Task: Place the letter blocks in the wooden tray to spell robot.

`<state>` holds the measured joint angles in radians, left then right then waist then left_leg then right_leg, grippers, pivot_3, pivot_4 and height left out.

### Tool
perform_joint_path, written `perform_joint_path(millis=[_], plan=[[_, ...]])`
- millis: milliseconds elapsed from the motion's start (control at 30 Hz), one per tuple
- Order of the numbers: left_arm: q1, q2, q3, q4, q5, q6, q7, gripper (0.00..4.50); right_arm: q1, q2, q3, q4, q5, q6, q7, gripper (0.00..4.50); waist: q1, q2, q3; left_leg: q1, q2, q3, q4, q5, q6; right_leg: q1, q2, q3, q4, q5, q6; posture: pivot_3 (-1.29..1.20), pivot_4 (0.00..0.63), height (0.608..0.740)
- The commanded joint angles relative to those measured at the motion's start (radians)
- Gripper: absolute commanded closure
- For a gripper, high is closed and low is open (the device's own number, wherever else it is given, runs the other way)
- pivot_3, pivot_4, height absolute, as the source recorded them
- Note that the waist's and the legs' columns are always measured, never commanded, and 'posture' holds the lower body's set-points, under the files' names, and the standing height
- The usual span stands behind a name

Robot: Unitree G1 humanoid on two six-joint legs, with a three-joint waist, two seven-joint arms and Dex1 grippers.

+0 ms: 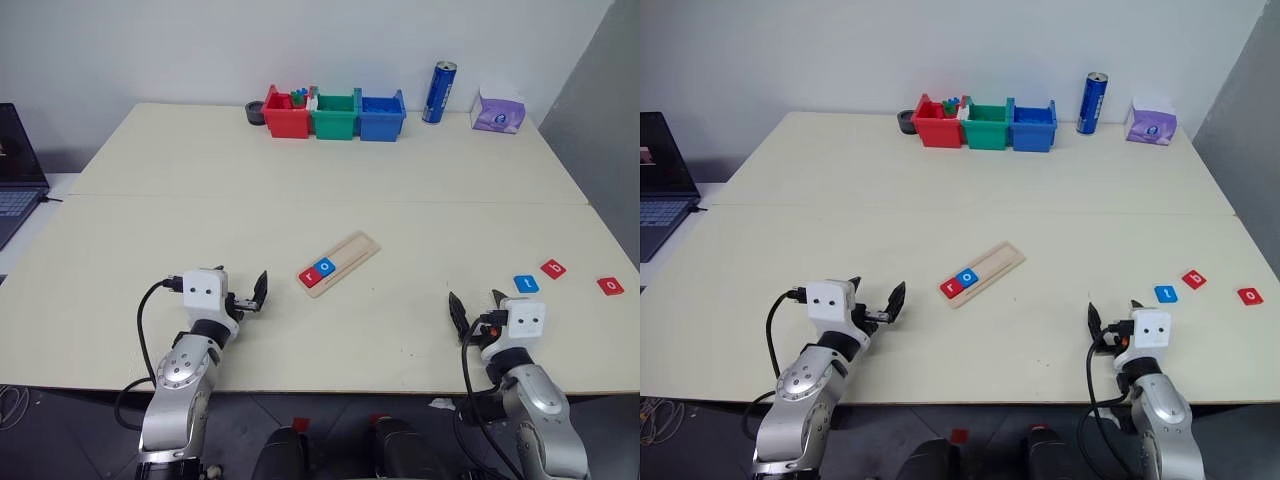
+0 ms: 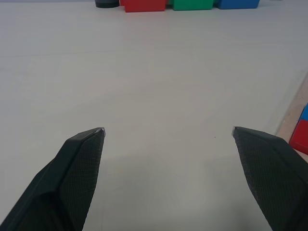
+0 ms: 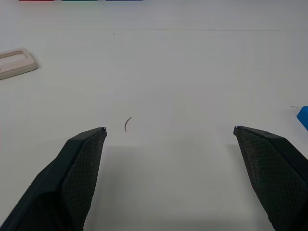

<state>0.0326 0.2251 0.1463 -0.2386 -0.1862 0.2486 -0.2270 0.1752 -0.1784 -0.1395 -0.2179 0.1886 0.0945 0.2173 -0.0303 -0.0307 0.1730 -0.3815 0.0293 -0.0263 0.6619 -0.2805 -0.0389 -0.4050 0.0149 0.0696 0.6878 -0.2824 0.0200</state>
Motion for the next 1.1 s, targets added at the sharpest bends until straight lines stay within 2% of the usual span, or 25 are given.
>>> perform_joint_path(millis=[33, 500, 1100], plan=[[-0.003, -0.008, 0.021, -0.033, -0.022, -0.037, -0.002, 0.02, -0.012, -0.006, -0.021, -0.017, 0.014, -0.013, 0.002, 0.00, 0.000, 0.000, 0.000, 0.000, 0.000, 0.000, 0.000, 0.000, 0.000, 0.000, 0.000, 0.000, 0.000, 0.000, 0.000, 0.00, 0.150, 0.740], [0.001, 0.015, 0.007, -0.037, 0.001, 0.016, 0.003, 0.02, -0.021, -0.005, -0.019, -0.012, 0.013, -0.014, 0.003, 0.00, 0.000, 0.000, 0.000, 0.000, 0.000, 0.000, 0.000, 0.000, 0.000, 0.000, 0.000, 0.000, 0.000, 0.000, 0.000, 0.00, 0.150, 0.740], [-0.017, 0.035, -0.001, -0.011, 0.019, -0.020, -0.020, 0.02, -0.020, -0.004, -0.018, -0.019, 0.013, -0.010, 0.000, 0.00, 0.000, 0.000, 0.000, 0.000, 0.000, 0.000, 0.000, 0.000, 0.000, 0.000, 0.000, 0.000, 0.000, 0.000, 0.000, 0.00, 0.150, 0.740]])
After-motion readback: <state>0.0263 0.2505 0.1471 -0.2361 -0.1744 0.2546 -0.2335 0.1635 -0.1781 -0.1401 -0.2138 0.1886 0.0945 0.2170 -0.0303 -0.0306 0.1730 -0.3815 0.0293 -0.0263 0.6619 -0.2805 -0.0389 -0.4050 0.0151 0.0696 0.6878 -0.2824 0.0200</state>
